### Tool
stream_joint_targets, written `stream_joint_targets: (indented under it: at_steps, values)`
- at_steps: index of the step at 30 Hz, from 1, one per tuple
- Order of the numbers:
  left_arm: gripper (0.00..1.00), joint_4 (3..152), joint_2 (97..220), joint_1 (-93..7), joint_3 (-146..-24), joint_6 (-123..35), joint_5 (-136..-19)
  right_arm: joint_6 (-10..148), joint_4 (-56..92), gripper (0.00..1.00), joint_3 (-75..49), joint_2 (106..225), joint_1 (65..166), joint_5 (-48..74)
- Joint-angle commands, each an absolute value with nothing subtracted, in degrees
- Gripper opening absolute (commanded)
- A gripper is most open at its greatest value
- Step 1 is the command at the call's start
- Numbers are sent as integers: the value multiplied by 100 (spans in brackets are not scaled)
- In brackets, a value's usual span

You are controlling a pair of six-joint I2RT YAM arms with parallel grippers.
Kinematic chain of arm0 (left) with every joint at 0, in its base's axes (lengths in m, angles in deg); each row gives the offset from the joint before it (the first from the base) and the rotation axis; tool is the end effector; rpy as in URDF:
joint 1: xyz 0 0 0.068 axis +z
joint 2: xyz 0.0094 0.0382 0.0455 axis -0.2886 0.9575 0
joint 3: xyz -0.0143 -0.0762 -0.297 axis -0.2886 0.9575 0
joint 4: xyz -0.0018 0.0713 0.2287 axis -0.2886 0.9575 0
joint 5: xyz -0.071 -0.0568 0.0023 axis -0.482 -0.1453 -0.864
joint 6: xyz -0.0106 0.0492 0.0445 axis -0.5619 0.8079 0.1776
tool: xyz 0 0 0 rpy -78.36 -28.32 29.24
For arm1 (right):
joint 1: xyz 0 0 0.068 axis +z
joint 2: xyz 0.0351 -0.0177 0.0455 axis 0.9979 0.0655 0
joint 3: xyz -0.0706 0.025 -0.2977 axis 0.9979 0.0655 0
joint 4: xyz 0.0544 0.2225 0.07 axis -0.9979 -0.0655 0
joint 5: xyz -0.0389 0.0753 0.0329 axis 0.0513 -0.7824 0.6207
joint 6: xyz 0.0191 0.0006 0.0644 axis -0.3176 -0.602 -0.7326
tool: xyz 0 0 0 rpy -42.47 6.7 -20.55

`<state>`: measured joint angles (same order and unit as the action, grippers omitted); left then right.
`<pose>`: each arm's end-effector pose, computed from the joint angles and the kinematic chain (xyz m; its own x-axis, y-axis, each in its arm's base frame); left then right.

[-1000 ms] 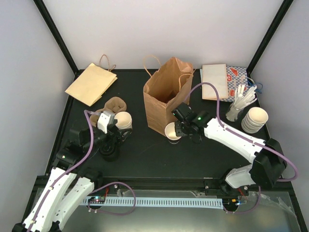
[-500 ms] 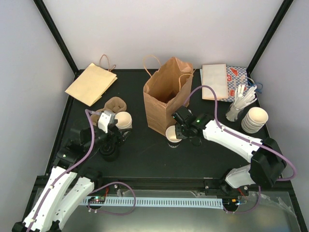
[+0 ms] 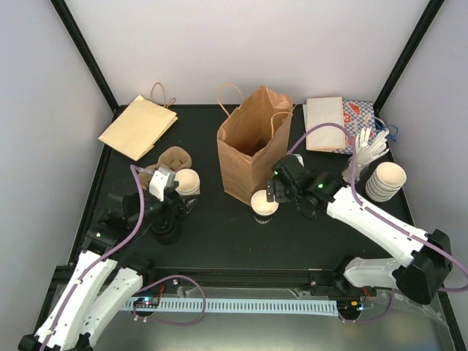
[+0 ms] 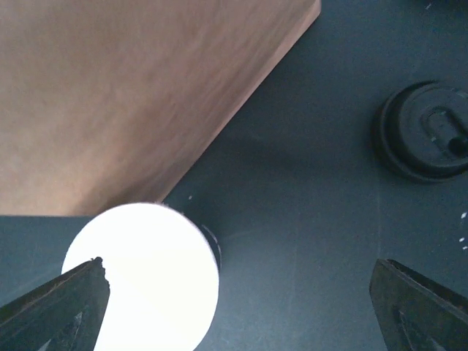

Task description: Pack the takeout coffee

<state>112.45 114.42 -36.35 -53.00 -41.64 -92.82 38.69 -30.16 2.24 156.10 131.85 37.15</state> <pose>0.0745 -0.0492 0.3113 -0.4822 0.0182 -0.8759 0.5813 0.7546 -0.3044 0.1631 0.1451 0.3044 -0.8384 -0.0317 -0.5441 -0.1055 0.9888 0.1051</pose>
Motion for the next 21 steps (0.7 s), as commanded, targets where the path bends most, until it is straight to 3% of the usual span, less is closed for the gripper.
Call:
stream_joint_targets:
  at_steps: [1,11,21]
  values:
    - [99,11107,11537,-3628,-5307,-4126,-9384,3914,-3194,100,-25,15394,12918,4301]
    - [99,11208,12166,-3732,-5520,-4438,-9607,4613,-2525,99,418,15992,10593,3315]
    - [99,11316,12138,-3804,-5676,-4253,-9351,4592,-2038,96,78,17450,9847,3168]
